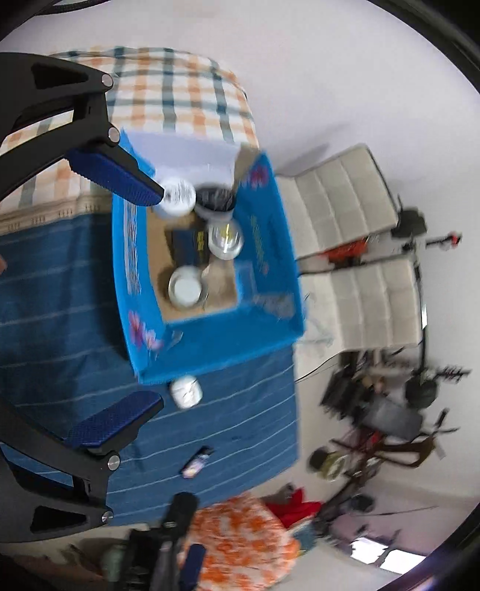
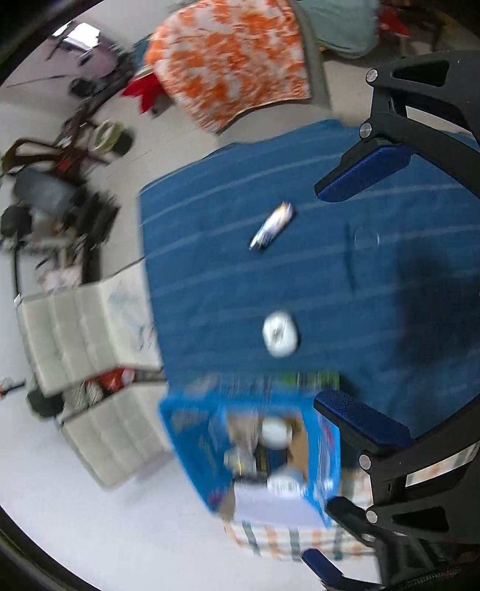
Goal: Organize rigid objects
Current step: 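Withdraw both tools from the box toward the earbud case and lighter, then grasp the blue lighter with the right tool while the left tool grasps the white earbud case, then carry the earbud case and lighter over the blue box with both tools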
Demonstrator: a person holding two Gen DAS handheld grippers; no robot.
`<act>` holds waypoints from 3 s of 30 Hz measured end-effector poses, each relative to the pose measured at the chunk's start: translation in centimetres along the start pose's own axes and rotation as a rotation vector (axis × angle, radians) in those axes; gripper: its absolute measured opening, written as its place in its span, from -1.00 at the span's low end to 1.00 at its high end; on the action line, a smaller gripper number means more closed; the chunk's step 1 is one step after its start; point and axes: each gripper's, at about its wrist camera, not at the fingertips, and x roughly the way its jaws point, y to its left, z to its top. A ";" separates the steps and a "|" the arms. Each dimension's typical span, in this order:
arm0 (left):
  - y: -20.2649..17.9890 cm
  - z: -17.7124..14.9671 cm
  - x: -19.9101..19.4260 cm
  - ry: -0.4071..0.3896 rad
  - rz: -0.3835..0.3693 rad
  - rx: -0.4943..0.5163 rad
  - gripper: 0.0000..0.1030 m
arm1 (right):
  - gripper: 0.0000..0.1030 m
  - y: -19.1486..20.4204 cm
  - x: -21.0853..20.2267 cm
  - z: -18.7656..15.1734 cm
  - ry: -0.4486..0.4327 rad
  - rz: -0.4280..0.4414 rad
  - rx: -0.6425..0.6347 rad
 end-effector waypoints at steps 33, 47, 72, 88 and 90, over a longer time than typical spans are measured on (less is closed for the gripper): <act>-16.4 -1.1 16.3 0.321 0.068 -0.035 0.98 | -0.48 -12.7 16.7 -2.7 0.231 -0.042 0.032; -16.0 2.0 22.8 0.440 0.052 -0.262 0.95 | -0.47 -14.9 16.3 -3.0 0.226 -0.063 0.101; -16.2 -2.9 20.8 0.422 -0.041 -0.128 0.04 | -0.48 -11.9 15.3 -5.2 0.229 -0.060 0.059; -10.9 -13.2 17.3 0.448 -0.084 -0.036 0.06 | -0.47 -5.7 15.0 -11.3 0.246 -0.067 -0.062; -10.3 -13.6 17.9 0.458 -0.114 -0.065 0.09 | -0.47 -5.5 14.9 -11.3 0.248 -0.063 -0.050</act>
